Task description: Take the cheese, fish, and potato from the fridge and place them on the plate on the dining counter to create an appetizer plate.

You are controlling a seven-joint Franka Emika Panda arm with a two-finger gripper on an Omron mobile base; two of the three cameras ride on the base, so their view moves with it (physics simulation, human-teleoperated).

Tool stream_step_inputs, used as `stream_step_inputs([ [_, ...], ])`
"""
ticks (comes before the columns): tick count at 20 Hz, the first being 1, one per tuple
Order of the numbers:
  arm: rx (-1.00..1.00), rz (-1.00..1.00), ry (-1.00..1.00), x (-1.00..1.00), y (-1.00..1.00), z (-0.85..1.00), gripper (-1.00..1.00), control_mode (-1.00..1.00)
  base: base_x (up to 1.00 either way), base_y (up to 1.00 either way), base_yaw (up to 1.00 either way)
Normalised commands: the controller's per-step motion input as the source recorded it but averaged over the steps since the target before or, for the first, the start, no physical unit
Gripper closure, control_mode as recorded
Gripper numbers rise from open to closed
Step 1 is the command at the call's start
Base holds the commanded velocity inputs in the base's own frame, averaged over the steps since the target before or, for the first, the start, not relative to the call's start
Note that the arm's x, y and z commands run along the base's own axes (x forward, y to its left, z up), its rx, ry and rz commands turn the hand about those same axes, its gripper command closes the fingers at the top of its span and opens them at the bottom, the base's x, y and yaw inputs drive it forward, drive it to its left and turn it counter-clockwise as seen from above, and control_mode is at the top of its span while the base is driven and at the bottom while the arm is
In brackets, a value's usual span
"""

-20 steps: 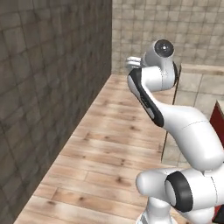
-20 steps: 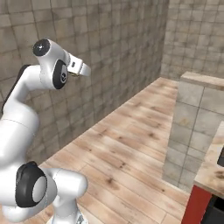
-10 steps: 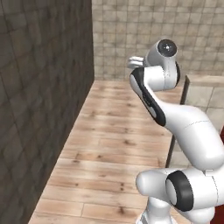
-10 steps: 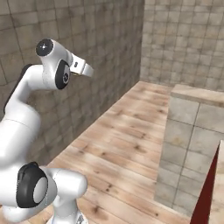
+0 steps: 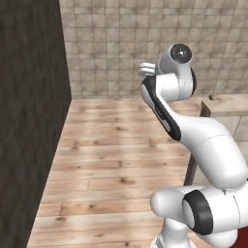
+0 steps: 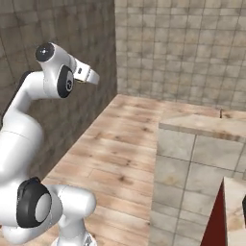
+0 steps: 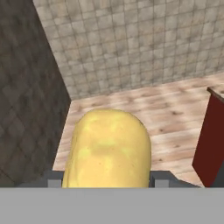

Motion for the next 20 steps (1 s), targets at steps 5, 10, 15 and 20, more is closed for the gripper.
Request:
stream_step_inputs([
  [5, 0.00, 0.00, 0.00, 0.00, 0.00, 0.00, 1.00, 1.00, 1.00, 0.37, -0.43],
  [10, 0.00, 0.00, 0.00, 0.00, 0.00, 0.00, 1.00, 1.00, 1.00, 0.81, -0.43],
  [15, 0.00, 0.00, 0.00, 0.00, 0.00, 0.00, 1.00, 1.00, 1.00, 0.61, -0.44],
  [20, 0.00, 0.00, 0.00, 0.00, 0.00, 0.00, 1.00, 1.00, 1.00, 0.22, -0.49],
])
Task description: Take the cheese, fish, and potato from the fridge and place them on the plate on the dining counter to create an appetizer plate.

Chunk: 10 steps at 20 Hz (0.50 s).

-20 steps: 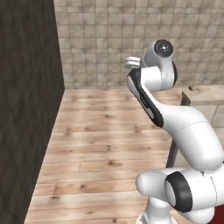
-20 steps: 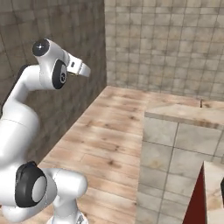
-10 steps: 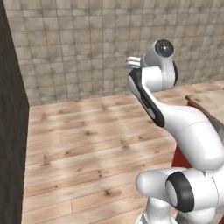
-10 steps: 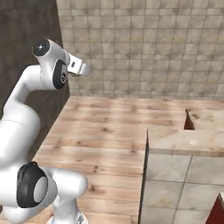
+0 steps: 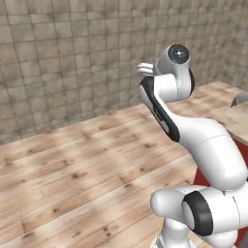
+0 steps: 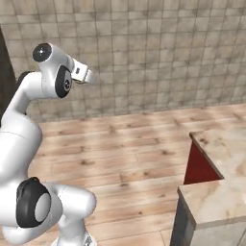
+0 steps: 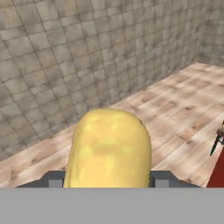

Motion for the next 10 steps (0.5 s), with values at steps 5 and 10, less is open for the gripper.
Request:
stream_step_inputs([
  [5, 0.00, 0.00, 0.00, 0.00, 0.00, 0.00, 1.00, 1.00, 1.00, 0.27, -0.50],
  [10, 0.00, 0.00, 0.00, 0.00, 0.00, 0.00, 1.00, 1.00, 1.00, 0.58, -0.48],
])
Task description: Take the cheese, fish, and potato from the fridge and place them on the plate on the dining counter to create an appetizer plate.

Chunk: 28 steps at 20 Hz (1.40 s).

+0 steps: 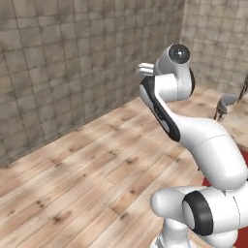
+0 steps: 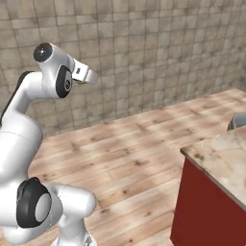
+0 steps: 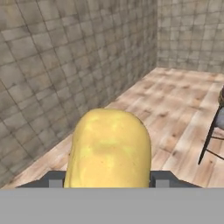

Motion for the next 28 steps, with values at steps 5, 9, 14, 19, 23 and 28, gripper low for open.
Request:
stream_step_inputs([
  [5, 0.00, 0.00, 0.00, 0.00, 0.00, 0.00, 1.00, 1.00, 1.00, 0.54, -0.49],
  [9, 0.00, 0.00, 0.00, 0.00, 0.00, 0.00, 1.00, 1.00, 1.00, 0.48, -0.49],
  [14, 0.00, 0.00, 0.00, 0.00, 0.00, 0.00, 1.00, 1.00, 1.00, 0.52, -0.48],
  [19, 0.00, 0.00, 0.00, 0.00, 0.00, 0.00, 1.00, 1.00, 1.00, 0.45, -0.49],
  [23, 0.00, 0.00, 0.00, 0.00, 0.00, 0.00, 1.00, 1.00, 1.00, 0.36, -0.52],
  [28, 0.00, 0.00, 0.00, 0.00, 0.00, 0.00, 1.00, 1.00, 1.00, 0.34, -0.54],
])
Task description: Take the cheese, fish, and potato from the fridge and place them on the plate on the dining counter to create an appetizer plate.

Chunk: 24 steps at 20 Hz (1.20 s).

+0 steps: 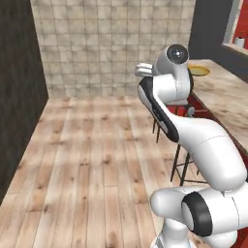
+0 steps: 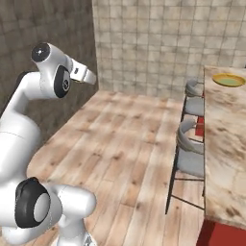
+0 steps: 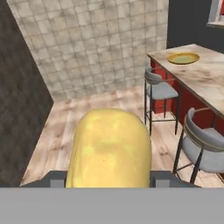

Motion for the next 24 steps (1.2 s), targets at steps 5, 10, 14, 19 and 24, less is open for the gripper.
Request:
stream_step_inputs([
  [5, 0.00, 0.00, 0.00, 0.00, 0.00, 0.00, 1.00, 1.00, 1.00, 0.46, -0.55],
  [10, 0.00, 0.00, 0.00, 0.00, 0.00, 0.00, 1.00, 1.00, 1.00, 0.73, -0.57],
  [14, 0.00, 0.00, 0.00, 0.00, 0.00, 0.00, 1.00, 1.00, 1.00, 0.82, -0.58],
  [19, 0.00, 0.00, 0.00, 0.00, 0.00, 0.00, 1.00, 1.00, 1.00, 0.78, -0.57],
  [24, 0.00, 0.00, 0.00, 0.00, 0.00, 0.00, 1.00, 1.00, 1.00, 0.85, -0.54],
])
